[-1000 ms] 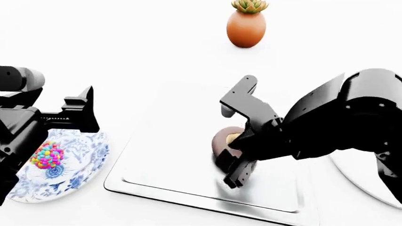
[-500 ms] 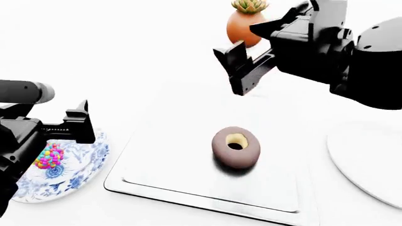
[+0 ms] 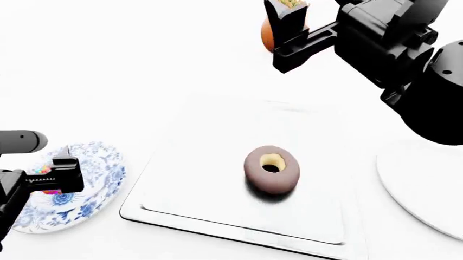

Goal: Move the dessert items from the plate to the tray.

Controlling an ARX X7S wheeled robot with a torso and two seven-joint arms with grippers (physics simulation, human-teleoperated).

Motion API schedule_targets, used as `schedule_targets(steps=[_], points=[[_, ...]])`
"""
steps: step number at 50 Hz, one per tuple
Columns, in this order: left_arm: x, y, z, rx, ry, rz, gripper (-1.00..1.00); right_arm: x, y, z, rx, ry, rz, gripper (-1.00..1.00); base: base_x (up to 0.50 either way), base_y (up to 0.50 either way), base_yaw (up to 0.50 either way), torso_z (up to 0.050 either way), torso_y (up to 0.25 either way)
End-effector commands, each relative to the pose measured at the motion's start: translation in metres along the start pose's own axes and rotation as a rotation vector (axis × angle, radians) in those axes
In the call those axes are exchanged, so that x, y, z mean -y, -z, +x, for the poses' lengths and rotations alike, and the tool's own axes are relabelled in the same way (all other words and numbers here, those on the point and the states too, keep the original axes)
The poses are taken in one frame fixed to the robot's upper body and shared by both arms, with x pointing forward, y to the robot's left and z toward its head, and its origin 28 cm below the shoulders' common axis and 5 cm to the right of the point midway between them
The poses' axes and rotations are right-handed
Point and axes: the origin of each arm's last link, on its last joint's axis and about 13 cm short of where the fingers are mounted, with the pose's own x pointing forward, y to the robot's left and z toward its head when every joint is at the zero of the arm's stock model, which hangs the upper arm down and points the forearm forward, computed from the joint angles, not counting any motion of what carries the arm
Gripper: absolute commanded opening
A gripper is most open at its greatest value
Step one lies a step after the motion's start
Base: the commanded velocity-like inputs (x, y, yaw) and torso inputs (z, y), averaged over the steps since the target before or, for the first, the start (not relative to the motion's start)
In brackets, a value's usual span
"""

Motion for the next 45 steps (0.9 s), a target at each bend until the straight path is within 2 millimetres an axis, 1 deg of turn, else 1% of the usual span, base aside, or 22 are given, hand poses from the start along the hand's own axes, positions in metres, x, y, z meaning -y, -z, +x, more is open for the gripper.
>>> schedule_targets(steps=[1,5,14,28,36,38,40,45], points=[[0.000,0.014,0.001,-0.014,-0.005,-0.032,1.00,-0.001,0.005,0.002,0.020,0.005,0.010,1.00,0.00,0.00,0.00,0.000,0.000],[0.005,0.017,0.004,-0.018,0.022,-0.048,1.00,-0.002,0.005,0.002,0.016,0.002,0.010,1.00,0.00,0.00,0.00,0.000,0.000],[0.011,0.014,0.009,-0.006,0.056,-0.056,1.00,-0.001,0.009,0.004,-0.002,0.003,0.016,1.00,0.00,0.00,0.00,0.000,0.000],[0.010,0.028,0.010,-0.035,0.040,-0.064,1.00,-0.004,0.009,0.004,-0.013,-0.012,0.016,1.00,0.00,0.00,0.00,0.000,0.000],[0.010,0.031,0.010,-0.038,0.046,-0.055,1.00,-0.004,0.009,0.005,-0.015,-0.017,0.017,1.00,0.00,0.00,0.00,0.000,0.000],[0.011,0.032,0.010,-0.039,0.052,-0.043,1.00,-0.004,0.010,0.005,-0.015,-0.017,0.016,1.00,0.00,0.00,0.00,0.000,-0.180],[0.012,0.030,0.010,-0.025,0.050,-0.066,1.00,-0.004,0.010,0.005,-0.016,-0.017,0.017,1.00,0.00,0.00,0.00,0.000,-0.244],[0.010,0.030,0.009,-0.020,0.041,-0.077,1.00,-0.004,0.010,0.005,-0.020,-0.020,0.016,1.00,0.00,0.00,0.00,0.000,0.000]])
